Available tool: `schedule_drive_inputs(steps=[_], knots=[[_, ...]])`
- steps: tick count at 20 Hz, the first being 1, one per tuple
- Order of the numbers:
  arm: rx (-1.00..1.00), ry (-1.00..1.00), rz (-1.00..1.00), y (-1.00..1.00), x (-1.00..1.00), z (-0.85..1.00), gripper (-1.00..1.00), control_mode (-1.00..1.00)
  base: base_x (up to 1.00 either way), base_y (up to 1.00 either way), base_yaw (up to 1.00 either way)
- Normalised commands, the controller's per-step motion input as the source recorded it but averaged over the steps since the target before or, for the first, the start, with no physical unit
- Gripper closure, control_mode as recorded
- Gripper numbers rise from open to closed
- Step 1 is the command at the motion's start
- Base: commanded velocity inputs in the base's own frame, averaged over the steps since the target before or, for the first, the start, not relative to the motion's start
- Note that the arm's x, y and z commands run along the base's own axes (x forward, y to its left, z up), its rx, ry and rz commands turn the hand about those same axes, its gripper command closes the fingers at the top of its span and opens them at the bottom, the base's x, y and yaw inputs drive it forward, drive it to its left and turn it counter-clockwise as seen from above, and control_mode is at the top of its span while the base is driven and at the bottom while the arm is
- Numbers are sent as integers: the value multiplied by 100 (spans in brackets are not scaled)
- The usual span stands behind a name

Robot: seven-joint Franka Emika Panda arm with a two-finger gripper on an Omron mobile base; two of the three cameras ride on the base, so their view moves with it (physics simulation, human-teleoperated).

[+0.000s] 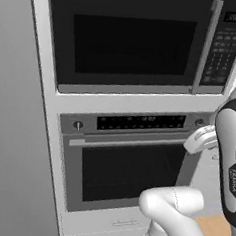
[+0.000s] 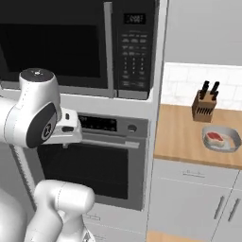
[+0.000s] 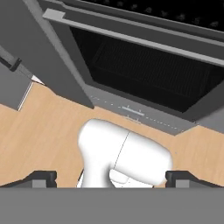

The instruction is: Take the meat container that has the steak and place it on the second highest rack of the freezer. Then take the vegetable container that has the lemon wedge and lime and place it on the highest rack of the freezer.

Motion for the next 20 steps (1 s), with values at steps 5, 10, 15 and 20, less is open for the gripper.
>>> schedule_drive_inputs(steps=[5,10,15,20], knots=[[0,0,0,0,0,0,-100,100,0,-100,17],[0,0,0,0,0,0,-100,100,-1,-100,15],[0,0,0,0,0,0,-100,100,0,-94,12],[0,0,0,0,0,0,-100,100,3,-72,7]])
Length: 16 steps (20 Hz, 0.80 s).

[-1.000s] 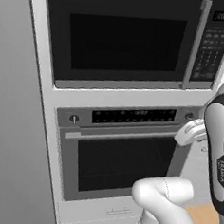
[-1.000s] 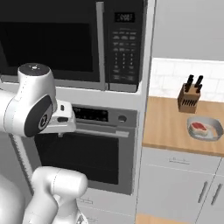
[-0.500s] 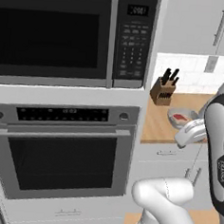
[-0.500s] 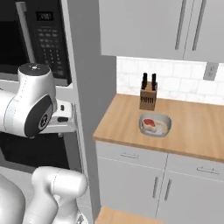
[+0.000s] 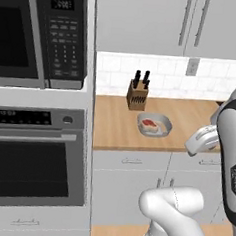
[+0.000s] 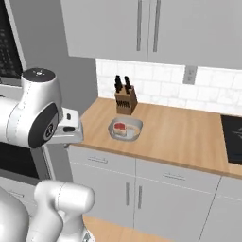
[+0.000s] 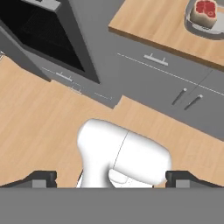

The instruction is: Take the meat container that has the steak and place it on the second highest rack of the freezer. Then take the vegetable container that has the lemon wedge and lime and place it on the highest rack of the freezer.

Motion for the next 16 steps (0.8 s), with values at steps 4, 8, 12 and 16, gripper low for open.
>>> schedule_drive_inputs(steps=[4,8,12,16], knots=[[0,0,0,0,0,0,-100,100,32,-45,2],[0,0,0,0,0,0,-100,100,48,-31,0],[0,0,0,0,0,0,-100,100,9,-14,1],[7,0,0,-20,3,-7,-100,-100,0,-9,0]])
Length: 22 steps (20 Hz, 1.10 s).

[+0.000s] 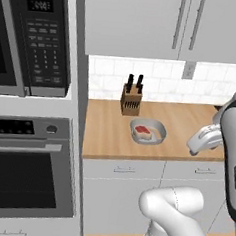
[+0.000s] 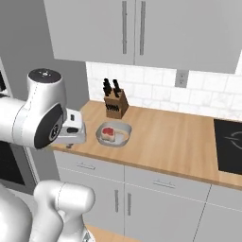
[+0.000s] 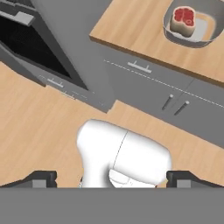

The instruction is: Take the meat container that has the steak and place it on the second highest rack of the freezer. Then take the vegetable container that has the lemon wedge and lime and place it on the highest rack of the freezer.

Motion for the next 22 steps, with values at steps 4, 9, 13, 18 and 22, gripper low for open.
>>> schedule_drive_inputs(steps=[4,9,13,18,22], knots=[[13,1,-11,-71,49,-38,-100,-100,0,0,0],[6,11,-28,-76,68,-39,-100,-100,0,0,0],[21,18,-48,-10,45,-37,-100,-100,0,0,0],[29,19,-58,36,38,-23,-100,-100,0,0,0],[10,18,-56,49,51,-28,-100,-100,0,0,0]])
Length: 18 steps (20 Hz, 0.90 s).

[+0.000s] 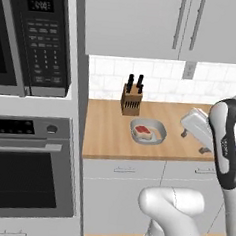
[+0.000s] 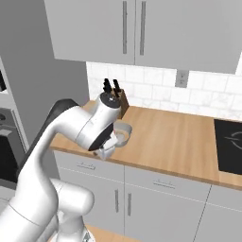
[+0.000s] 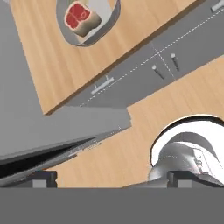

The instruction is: Take the meat container that has the steak and place it on the second highest rack of the freezer. Then take the vegetable container that has the lemon wedge and lime and place it on the highest rack of the freezer.

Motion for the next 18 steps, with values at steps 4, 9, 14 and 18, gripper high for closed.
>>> schedule_drive_inputs(steps=[4,9,14,18], knots=[[2,16,-61,23,42,-32,-100,-100,0,0,0],[9,20,-57,-25,38,-23,-100,-100,0,0,0],[10,13,-28,-25,67,-4,-100,-100,0,0,0],[3,1,-2,0,38,0,-100,-100,0,0,0]])
